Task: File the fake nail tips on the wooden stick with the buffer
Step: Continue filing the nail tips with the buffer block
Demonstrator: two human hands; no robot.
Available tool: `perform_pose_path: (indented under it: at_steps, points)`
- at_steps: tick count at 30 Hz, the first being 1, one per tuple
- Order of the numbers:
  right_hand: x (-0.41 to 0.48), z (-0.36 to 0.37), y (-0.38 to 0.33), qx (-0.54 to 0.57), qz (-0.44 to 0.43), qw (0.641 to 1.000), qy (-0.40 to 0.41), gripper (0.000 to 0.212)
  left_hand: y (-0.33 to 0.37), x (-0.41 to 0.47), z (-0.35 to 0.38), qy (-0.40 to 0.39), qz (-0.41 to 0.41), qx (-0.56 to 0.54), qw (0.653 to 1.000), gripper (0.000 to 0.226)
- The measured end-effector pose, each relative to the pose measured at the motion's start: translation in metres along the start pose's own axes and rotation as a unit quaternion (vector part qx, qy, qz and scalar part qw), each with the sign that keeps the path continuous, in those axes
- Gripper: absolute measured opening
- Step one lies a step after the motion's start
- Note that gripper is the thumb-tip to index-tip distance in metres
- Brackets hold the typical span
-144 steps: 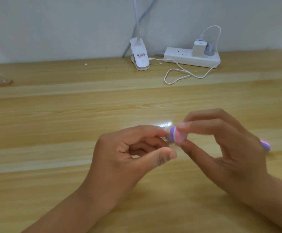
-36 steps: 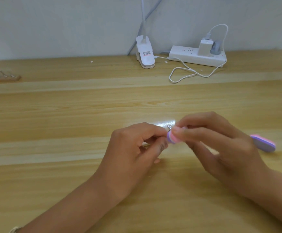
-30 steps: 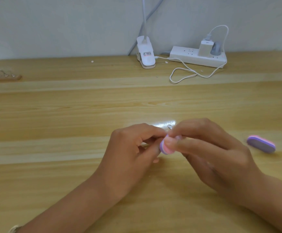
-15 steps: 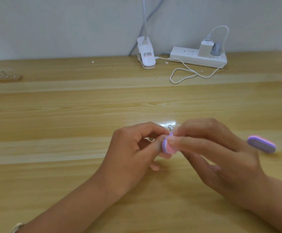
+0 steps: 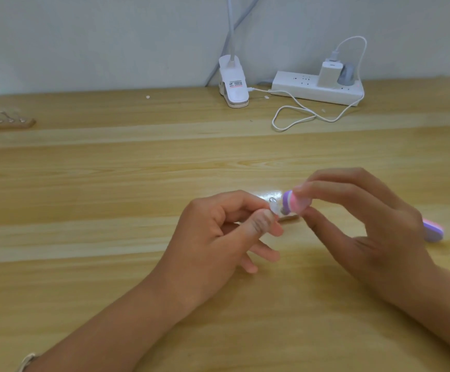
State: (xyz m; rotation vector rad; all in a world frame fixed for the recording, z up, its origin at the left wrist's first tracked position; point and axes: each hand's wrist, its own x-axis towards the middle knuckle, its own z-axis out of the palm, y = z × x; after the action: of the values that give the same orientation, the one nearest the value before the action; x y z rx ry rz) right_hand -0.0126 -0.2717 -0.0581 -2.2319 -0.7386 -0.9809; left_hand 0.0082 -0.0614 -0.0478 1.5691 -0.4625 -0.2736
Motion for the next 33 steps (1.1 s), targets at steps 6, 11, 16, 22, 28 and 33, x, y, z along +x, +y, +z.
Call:
perform_pose_path:
  at_steps: [6, 11, 16, 22, 28, 33]
  points:
    - [-0.002, 0.004, -0.004, -0.004, -0.037, 0.999, -0.006, 0.025, 0.0, 0.0, 0.001, -0.021, -0.003, 0.002, 1.0, 0.016]
    - [-0.002, 0.005, -0.01, -0.001, -0.056, 0.998, 0.007, 0.016, 0.002, 0.0, 0.001, -0.035, 0.004, 0.004, 0.999, 0.018]
    - [-0.001, 0.0, 0.002, -0.049, 0.021, 0.999, 0.006, 0.016, 0.005, 0.001, 0.001, -0.048, -0.007, 0.008, 0.999, 0.022]
    - [-0.004, 0.005, -0.014, -0.006, -0.077, 0.997, -0.021, 0.023, 0.006, 0.001, 0.001, -0.093, -0.04, 0.013, 0.995, 0.024]
    - [-0.001, -0.002, -0.007, -0.012, -0.059, 0.998, 0.002, 0.03, 0.012, 0.003, -0.004, -0.144, -0.083, -0.088, 0.982, 0.022]
    - [-0.002, 0.001, -0.003, -0.007, -0.073, 0.997, -0.021, 0.026, 0.013, 0.004, -0.006, -0.168, -0.112, -0.122, 0.972, 0.024]
